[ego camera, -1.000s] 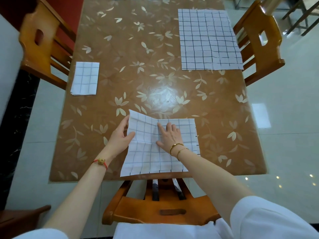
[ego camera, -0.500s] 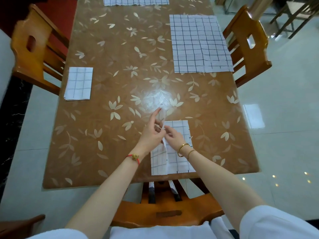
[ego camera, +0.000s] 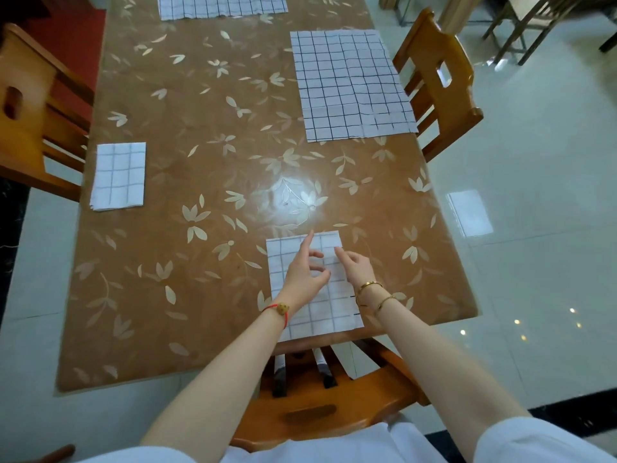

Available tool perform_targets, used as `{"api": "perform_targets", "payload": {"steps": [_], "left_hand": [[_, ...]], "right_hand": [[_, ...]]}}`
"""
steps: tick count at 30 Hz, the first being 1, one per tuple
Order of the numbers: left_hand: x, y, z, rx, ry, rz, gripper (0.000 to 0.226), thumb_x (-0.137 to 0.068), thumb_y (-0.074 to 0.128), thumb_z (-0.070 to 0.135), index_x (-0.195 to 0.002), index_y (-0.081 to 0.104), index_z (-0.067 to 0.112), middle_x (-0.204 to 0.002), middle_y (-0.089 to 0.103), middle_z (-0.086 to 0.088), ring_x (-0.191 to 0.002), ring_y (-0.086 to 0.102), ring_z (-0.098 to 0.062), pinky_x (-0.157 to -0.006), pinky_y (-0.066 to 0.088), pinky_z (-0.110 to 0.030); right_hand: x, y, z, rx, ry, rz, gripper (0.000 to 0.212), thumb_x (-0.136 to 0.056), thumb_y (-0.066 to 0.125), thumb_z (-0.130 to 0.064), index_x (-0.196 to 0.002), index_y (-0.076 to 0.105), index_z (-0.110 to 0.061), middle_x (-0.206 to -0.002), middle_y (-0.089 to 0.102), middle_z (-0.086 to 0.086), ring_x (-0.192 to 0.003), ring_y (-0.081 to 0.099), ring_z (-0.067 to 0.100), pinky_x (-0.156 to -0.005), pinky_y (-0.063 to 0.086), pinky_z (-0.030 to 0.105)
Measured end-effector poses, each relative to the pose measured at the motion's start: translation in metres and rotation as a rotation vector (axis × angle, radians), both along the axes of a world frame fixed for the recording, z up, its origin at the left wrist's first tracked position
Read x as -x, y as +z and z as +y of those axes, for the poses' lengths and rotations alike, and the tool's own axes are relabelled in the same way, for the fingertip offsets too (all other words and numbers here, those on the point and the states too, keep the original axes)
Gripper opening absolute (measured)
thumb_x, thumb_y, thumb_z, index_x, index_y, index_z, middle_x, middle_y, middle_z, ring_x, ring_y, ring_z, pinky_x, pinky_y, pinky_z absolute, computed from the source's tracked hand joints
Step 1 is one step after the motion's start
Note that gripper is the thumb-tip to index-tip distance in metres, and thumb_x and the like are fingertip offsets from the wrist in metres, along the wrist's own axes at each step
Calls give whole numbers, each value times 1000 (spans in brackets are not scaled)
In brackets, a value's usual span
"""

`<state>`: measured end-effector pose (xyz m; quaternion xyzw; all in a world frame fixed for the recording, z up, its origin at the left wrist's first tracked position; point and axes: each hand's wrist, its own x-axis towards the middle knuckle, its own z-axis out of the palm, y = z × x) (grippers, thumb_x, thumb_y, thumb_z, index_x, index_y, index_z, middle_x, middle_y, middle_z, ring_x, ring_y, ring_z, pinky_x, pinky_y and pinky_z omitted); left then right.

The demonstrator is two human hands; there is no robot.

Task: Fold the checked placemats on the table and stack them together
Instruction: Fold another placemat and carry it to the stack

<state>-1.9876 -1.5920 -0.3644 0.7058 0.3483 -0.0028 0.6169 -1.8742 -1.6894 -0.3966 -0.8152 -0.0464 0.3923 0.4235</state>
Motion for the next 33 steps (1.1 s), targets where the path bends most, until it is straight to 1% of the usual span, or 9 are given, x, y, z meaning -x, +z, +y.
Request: {"api": "perform_targets", "payload": {"steps": [2,4,7,10,16,21,25,28,33], "left_hand": [[11,-4,6,-60,74,-1,64,-91,60,9,-146,38,33,-113,56,6,-94,63,-14,-78,59,-30],[25,-9,14,-226,200,66,42,-92,54,5,-129,56,25,-109,58,4,-93,62,-15,-76,59,-31],[51,-20,26,-313,399,287,25,-91,56,5,-112,61,18,-103,63,-1,-93,63,-20,-77,56,-34],[71,-30,30,-158,421,467,26,-91,62,12,-116,59,13,-101,66,-3,-97,65,-23,-85,56,-36],[62,-28,30,-80,387,492,22,-90,68,17,-109,66,8,-110,68,-8,-97,63,-21,-77,47,-25],[62,-33,39,-5,451,507,24,-89,70,19,-110,69,7,-113,70,-12,-103,67,-26,-88,55,-32],[74,-31,47,-30,514,513,23,-89,70,18,-108,69,5,-114,69,-11,-107,64,-26,-84,50,-28],[87,-33,51,-49,529,525,19,-88,71,19,-102,70,6,-112,68,-10,-102,61,-23,-80,45,-26],[98,-35,53,-87,467,501,16,-86,74,20,-95,69,8,-93,66,-4,-95,63,-22,-79,51,-29]], "right_hand": [[-1,-4,-1,62,71,-104,41,-91,61,-37,-58,43,-21,-55,39,-9,-54,36,10,-54,28,25],[-2,-7,2,140,126,-159,26,-90,62,-31,-70,59,-14,-64,55,-3,-63,50,16,-57,39,27],[-5,-11,6,253,183,-231,26,-90,60,-30,-76,56,-9,-69,51,3,-66,47,20,-60,38,31],[-7,-13,11,319,207,-261,20,-91,58,-29,-86,59,-10,-77,55,2,-72,50,19,-66,42,31],[-12,-16,12,348,208,-182,14,-91,58,-25,-85,56,-12,-80,55,3,-76,50,20,-68,42,29],[-13,-18,15,284,217,-127,14,-91,58,-23,-86,59,-10,-82,56,4,-76,49,19,-68,42,28],[-2,-18,25,245,248,-113,14,-90,58,-23,-83,58,-10,-79,56,4,-74,52,20,-70,48,32],[6,-17,32,274,294,-179,14,-88,58,-22,-79,55,-12,-77,54,2,-70,50,18,-62,45,28],[13,-19,32,355,351,-262,17,-88,55,-24,-74,49,-15,-72,53,0,-66,50,19,-56,42,27]]}}
